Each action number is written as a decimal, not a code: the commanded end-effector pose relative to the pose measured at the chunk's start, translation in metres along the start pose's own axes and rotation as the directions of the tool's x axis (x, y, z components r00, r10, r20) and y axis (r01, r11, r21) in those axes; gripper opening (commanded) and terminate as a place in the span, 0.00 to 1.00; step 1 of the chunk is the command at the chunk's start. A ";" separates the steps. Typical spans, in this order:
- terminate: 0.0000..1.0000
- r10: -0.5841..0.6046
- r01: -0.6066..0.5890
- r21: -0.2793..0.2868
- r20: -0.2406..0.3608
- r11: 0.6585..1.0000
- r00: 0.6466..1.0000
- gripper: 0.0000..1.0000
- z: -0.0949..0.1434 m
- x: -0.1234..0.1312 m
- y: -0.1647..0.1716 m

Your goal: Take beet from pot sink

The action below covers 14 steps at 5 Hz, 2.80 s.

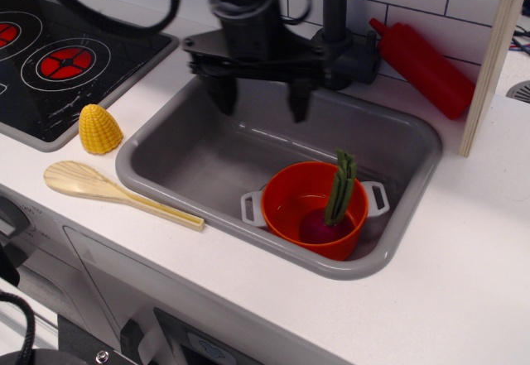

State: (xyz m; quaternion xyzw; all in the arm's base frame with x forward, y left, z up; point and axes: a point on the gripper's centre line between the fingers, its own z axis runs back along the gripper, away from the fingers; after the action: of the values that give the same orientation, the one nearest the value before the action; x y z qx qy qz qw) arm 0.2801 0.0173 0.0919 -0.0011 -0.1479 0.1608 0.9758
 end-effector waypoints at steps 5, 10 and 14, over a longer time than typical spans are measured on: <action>0.00 -0.057 0.053 -0.043 -0.086 0.998 0.995 0.00 -0.032 -0.035 -0.071; 0.00 0.074 -0.073 -0.064 0.008 0.995 0.997 0.00 0.034 -0.004 -0.037; 0.00 0.271 -0.275 0.055 0.073 0.960 0.960 0.00 -0.001 0.041 0.025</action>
State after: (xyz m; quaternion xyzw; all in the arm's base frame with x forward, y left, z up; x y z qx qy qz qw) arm 0.3061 0.0507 0.0812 0.0184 -0.1412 0.2973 0.9441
